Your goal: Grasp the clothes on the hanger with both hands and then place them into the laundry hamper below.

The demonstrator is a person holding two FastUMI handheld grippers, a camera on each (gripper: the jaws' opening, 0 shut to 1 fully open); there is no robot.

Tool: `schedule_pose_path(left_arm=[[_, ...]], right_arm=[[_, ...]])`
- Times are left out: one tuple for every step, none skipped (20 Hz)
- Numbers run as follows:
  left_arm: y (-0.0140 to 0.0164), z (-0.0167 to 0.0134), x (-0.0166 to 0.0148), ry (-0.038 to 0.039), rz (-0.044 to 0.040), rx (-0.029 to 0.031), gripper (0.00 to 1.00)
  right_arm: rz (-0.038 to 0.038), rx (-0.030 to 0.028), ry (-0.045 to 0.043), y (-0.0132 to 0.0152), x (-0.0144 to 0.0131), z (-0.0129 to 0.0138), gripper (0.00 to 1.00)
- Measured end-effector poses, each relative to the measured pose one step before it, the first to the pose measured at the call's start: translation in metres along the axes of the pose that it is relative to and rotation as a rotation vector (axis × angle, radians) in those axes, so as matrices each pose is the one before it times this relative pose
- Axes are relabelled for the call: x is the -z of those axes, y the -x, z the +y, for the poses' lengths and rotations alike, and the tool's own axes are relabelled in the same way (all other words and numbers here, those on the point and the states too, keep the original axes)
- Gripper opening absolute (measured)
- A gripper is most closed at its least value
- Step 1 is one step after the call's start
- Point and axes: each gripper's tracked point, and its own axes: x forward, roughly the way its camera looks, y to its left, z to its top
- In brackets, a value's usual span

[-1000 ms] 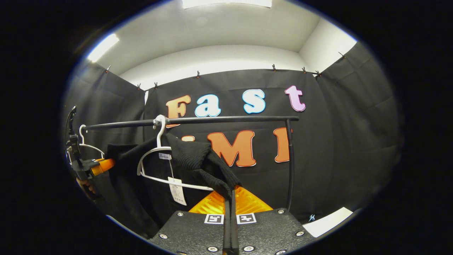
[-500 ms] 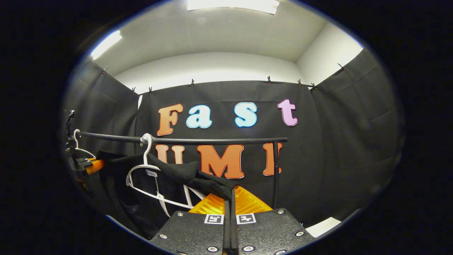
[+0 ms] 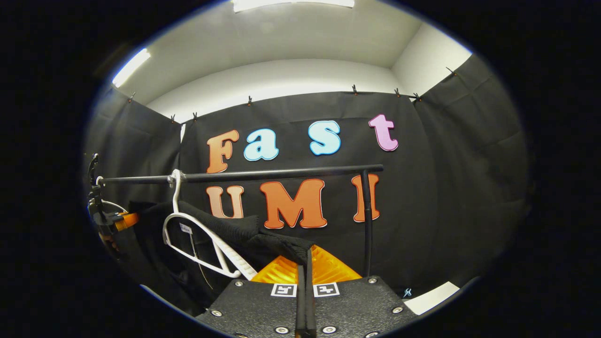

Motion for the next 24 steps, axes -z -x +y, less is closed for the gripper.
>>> schedule_pose_path(left_arm=[[-0.00052, 0.00118, -0.00084, -0.00425, -0.00206, -0.00199, 0.07], [0.00077, 0.00098, -0.00052, 0.00071, -0.00314, -0.00097, 0.07], [0.0002, -0.00112, 0.00006, 0.00386, 0.0007, 0.0018, 0.07], [-0.00161, -0.00184, 0.00355, 0.00354, 0.00534, 0.00176, 0.07], [-0.00125, -0.00046, 0.00362, -0.00026, 0.00448, -0.00122, 0.07], [-0.00203, 0.00049, 0.00372, -0.00214, 0.00424, -0.00469, 0.07], [-0.00014, -0.00011, 0.00267, 0.00165, 0.00499, -0.00309, 0.07], [0.00046, -0.00041, 0.00209, 0.00536, 0.00288, -0.00144, 0.07], [0.00073, -0.00011, 0.00086, 0.00445, -0.00054, -0.00133, 0.07], [-0.00022, 0.00256, 0.00239, 0.00002, -0.0002, -0.00278, 0.07], [0.00049, 0.00097, 0.00298, -0.00221, -0.00033, -0.00202, 0.07], [-0.00048, 0.00099, 0.00277, -0.00245, 0.00413, -0.00295, 0.07], [-0.00051, 0.00105, 0.00385, 0.00425, 0.00913, -0.00261, 0.04], [-0.00146, 0.00165, 0.00409, 0.01118, 0.00882, -0.00069, 0.07], [-0.00168, 0.00108, 0.00439, 0.01516, 0.00893, -0.00071, 0.07], [-0.00086, 0.00225, 0.0043, 0.00914, 0.00565, -0.00346, 0.07], [-0.00096, 0.00241, 0.00525, 0.00015, 0.00706, -0.00568, 0.07], [-0.00169, 0.00215, 0.00601, -0.00335, 0.00986, -0.01023, 0.07], [-0.00308, 0.00201, 0.0052, 0.00208, 0.00662, -0.00503, 0.07], [-0.00198, 0.00137, 0.00426, 0.00554, 0.00657, -0.00475, 0.07], [-0.00239, 0.00221, 0.00521, -0.00046, 0.00485, -0.0088, 0.07], [-0.00087, 0.00192, 0.00516, -0.00832, 0.00595, -0.01084, 0.07], [-0.00076, 0.00432, 0.00706, -0.01351, 0.00752, -0.0151, 0.07], [0.00002, 0.00298, 0.00652, -0.00755, 0.00849, -0.00873, 0.07]], right_arm=[[0.01447, -0.00871, -0.01846, -0.00402, 0.00699, -0.00221, 0.0], [0.01513, -0.01132, -0.0226, -0.00362, 0.00849, -0.00224, 0.0], [0.01189, -0.00811, -0.02078, -0.00452, 0.00748, -0.00221, 0.0], [0.01035, -0.00844, -0.02438, -0.00364, 0.00735, -0.00259, 0.0], [0.00807, -0.01155, -0.02839, -0.00251, 0.00745, -0.00029, 0.05], [0.00779, -0.01404, -0.02321, -0.00272, 0.00589, 0.00011, 0.05], [0.01035, -0.01074, -0.01686, -0.00224, 0.00662, -0.00024, 0.0], [0.01088, -0.01019, -0.0153, -0.0016, 0.0079, -0.00056, 0.0], [0.00501, -0.00876, -0.01275, -0.00032, 0.00622, -0.00086, 0.0], [0.00326, -0.00925, -0.00696, -0.00135, 0.00499, -0.00001, 0.0], [0.00269, -0.00666, -0.00771, -0.00284, 0.00474, -0.00124, 0.0], [0.00728, -0.00738, -0.00846, -0.00339, 0.00639, 0.00096, 0.0], [0.0086, -0.00681, -0.00811, -0.00354, 0.008, -0.00032, 0.0], [0.00889, -0.00342, -0.00518, -0.00271, 0.00568, -0.00113, 0.0], [0.00908, -0.00423, -0.00429, -0.00344, 0.0055, -0.00094, 0.0], [0.00977, -0.00683, -0.01029, -0.00327, 0.00754, 0.00038, 0.0], [0.00968, -0.00758, -0.01121, -0.00135, 0.00787, 0.00119, 0.0], [0.00938, -0.00793, -0.01485, -0.00273, 0.0068, -0.00012, 0.0], [0.01048, -0.00371, -0.01628, -0.00412, 0.00633, -0.00016, 0.0], [0.01198, -0.00346, -0.01951, -0.00538, 0.0071, -0.0009, 0.0], [0.01616, -0.00334, -0.01764, -0.003, 0.00889, 0.00063, 0.0], [0.01496, -0.00193, -0.00975, -0.00184, 0.00944, 0.00063, 0.0], [0.0128, 0.00226, 0.0032, -0.00195, 0.0095, -0.00068, 0.0], [0.00916, 0.00681, 0.00813, -0.00151, 0.00731, -0.00312, 0.0]])
